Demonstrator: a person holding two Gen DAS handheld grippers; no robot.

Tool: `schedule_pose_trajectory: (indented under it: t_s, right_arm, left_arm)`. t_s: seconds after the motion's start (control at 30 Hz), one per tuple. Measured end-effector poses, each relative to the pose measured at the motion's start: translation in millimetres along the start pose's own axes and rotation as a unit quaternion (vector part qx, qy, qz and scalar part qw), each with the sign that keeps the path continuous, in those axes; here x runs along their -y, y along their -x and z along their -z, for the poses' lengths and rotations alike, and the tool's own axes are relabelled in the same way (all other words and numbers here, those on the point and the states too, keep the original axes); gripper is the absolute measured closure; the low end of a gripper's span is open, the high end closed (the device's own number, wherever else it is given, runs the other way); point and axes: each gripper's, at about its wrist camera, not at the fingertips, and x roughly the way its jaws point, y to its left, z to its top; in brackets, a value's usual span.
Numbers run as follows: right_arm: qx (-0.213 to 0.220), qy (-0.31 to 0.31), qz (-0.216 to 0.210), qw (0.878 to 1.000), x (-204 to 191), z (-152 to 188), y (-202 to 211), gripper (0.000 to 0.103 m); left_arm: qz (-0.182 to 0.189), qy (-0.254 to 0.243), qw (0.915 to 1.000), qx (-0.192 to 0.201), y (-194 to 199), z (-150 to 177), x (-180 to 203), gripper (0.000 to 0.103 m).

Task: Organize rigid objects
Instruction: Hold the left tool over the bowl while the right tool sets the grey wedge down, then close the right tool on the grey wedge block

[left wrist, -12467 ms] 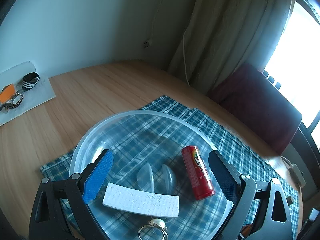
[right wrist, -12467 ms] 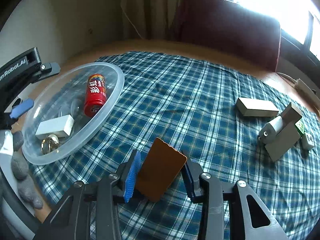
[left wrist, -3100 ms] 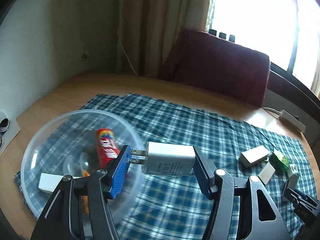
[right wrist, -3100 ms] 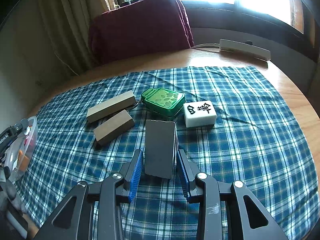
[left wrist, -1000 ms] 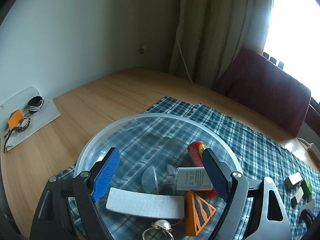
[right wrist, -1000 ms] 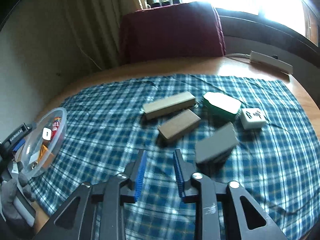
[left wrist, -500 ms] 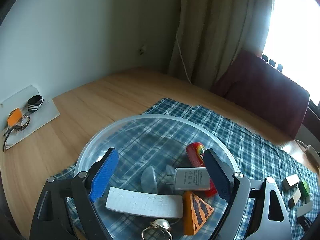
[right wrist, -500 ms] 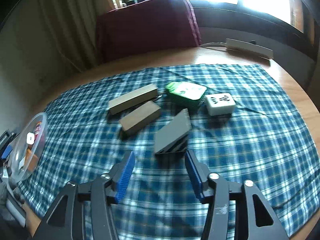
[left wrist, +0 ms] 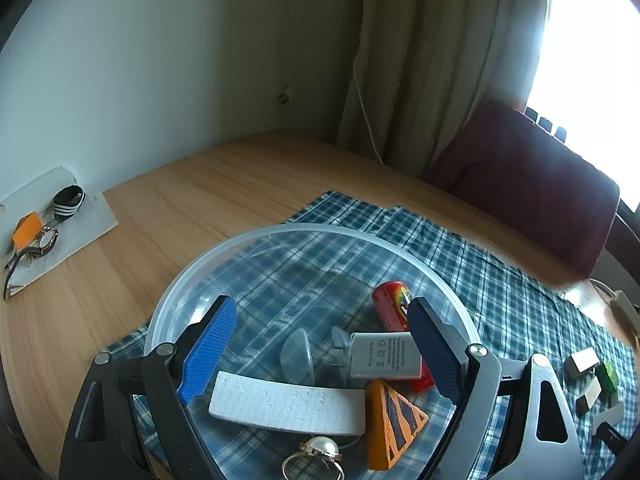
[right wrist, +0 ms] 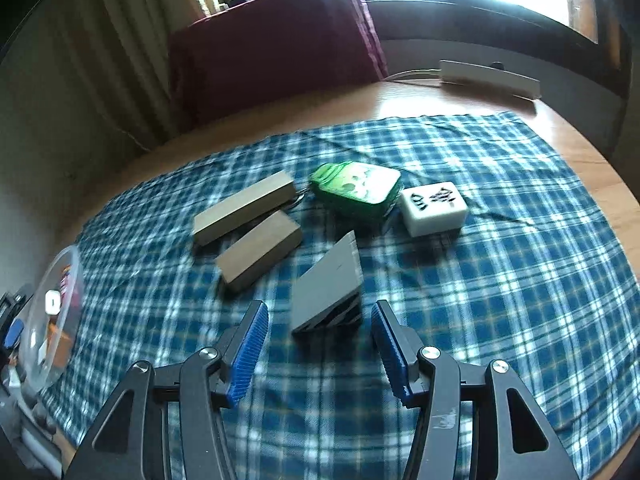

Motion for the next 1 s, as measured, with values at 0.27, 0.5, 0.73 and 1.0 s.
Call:
schedule_pose_trajectory:
  t_s: [0.27,0.5,0.73,1.0]
  right_arm:
    - [-0.006,-0.011,-0.011,1.000,3,4,2,0.046]
    - [-0.002,0.003,-0.023,1.000,-9,3,-1,0.046]
    - [0.003,0.008,0.003,1.000,-10,-9,-15,0.046]
    - [-0.012,0.041,0.068,0.997,-24,-18,-27,0.047]
  left_arm:
    - [0.002,0.002,1.0000,-0.005,-2,0,-1,0.015]
    - [0.002,0.001,1.0000,-0.005,-1,1,1,0.015]
    - [0.004,0.004,1.0000,-0.005,-2,1,0,0.015]
    - [0.004,0.005,1.0000,-0.006,-2,1,0,0.015]
